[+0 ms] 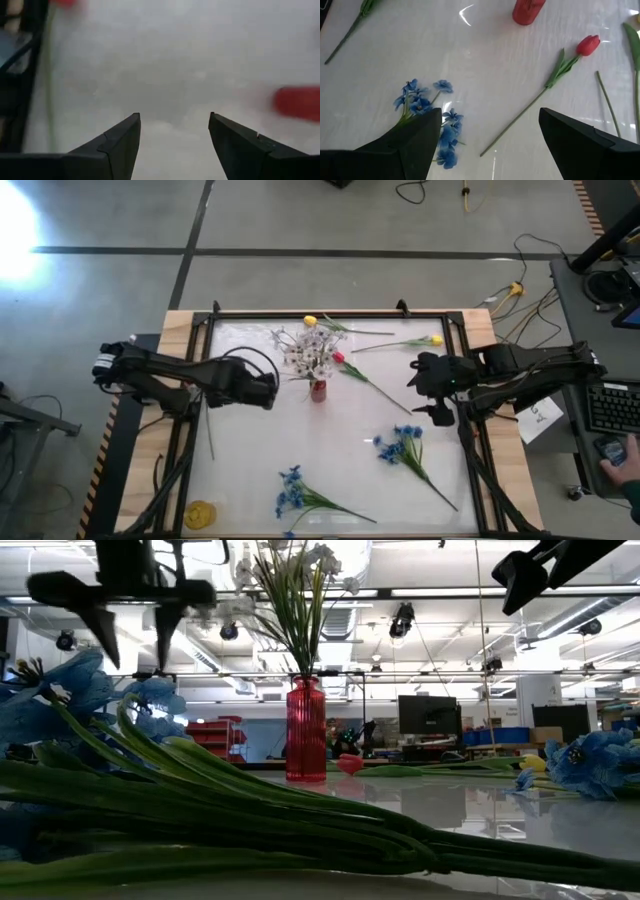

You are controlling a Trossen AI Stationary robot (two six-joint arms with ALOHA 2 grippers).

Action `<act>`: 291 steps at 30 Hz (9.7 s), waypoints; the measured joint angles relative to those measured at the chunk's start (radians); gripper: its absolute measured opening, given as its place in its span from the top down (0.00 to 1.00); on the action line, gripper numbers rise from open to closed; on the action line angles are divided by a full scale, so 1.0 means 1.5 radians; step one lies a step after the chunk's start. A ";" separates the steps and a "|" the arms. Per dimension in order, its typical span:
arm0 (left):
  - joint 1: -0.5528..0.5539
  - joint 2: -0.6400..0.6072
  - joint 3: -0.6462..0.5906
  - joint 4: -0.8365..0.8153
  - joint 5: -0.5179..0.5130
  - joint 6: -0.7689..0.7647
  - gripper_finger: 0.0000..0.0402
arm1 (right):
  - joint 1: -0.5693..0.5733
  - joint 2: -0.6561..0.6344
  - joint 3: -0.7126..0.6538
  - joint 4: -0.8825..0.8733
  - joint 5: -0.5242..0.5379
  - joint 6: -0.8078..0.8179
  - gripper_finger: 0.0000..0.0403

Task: Sort flowers into vase by color
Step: Put the right yellow tulip into the red flower vase, then put the yellow tulip into the red flower vase

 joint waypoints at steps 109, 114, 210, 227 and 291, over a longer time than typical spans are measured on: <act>0.514 -0.113 -0.290 0.245 -0.028 0.677 0.49 | -0.094 0.081 -0.008 0.237 0.237 0.048 0.19; 0.514 -0.138 -0.290 0.247 -0.027 0.705 0.49 | -0.232 0.154 -0.008 0.176 0.236 0.283 0.19; 0.107 -0.438 -0.450 0.682 0.298 1.120 0.49 | -0.127 0.304 -0.149 1.324 0.158 0.096 0.97; 0.113 -0.356 -0.527 0.928 0.175 1.207 0.49 | -0.078 0.358 -0.150 1.437 0.174 0.013 0.97; 0.205 -0.088 -0.448 1.134 0.111 1.223 0.49 | -0.079 0.278 0.022 0.569 0.154 0.132 0.33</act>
